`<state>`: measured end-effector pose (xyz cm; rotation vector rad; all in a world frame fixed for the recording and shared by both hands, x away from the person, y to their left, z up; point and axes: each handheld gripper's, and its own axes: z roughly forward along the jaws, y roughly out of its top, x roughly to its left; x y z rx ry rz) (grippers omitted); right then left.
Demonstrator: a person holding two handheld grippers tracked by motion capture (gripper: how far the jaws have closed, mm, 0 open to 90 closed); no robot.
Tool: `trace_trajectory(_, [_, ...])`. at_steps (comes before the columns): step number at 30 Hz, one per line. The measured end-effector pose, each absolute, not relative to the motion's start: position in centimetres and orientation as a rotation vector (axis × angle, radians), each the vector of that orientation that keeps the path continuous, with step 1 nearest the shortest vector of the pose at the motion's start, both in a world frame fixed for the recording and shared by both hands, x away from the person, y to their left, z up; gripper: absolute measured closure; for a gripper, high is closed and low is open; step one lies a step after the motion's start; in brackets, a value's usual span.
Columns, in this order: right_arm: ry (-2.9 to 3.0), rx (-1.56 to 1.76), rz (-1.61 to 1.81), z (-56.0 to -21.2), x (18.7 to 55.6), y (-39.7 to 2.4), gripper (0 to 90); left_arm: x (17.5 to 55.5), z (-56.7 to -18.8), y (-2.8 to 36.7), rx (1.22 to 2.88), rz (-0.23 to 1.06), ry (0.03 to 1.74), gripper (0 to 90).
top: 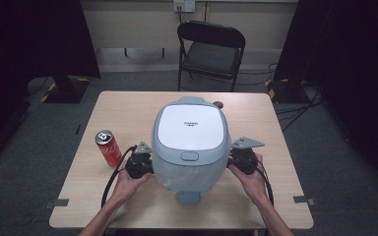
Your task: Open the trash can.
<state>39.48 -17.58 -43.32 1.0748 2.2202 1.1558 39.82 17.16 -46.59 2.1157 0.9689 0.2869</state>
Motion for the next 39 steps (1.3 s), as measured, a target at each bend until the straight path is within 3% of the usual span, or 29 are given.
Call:
trace_trajectory(3, [2.216,1.085,1.155,-43.3,38.9,-18.0,69.2,39.4,-46.4,16.7,2.143,0.265,0.937,81.4])
trace_trajectory(7, [2.204,1.088,1.118,-43.9,37.9,-18.5,61.8,39.0,-46.7,16.7,2.127,0.232,0.93,76.9])
trace_trajectory(13, [2.186,1.124,1.126,-44.5,38.0,-18.5,57.7,39.2,-46.8,17.3,2.097,0.219,0.943,63.7])
trace_trajectory(16, [2.166,1.17,1.13,-44.6,38.3,-18.7,46.3,38.8,-46.1,17.8,2.064,0.231,0.945,55.3])
trace_trajectory(19, [2.152,1.225,1.09,-44.9,38.8,-19.3,44.9,38.5,-45.4,18.6,2.069,0.271,0.939,50.5])
trace_trajectory(29, [2.175,1.352,0.965,-47.4,37.9,-23.2,28.2,37.8,-43.8,21.2,1.974,0.238,0.949,41.7])
trace_trajectory(39, [2.197,1.367,0.877,-49.2,37.4,-25.3,24.0,37.4,-40.7,22.4,1.893,0.258,0.884,39.3])
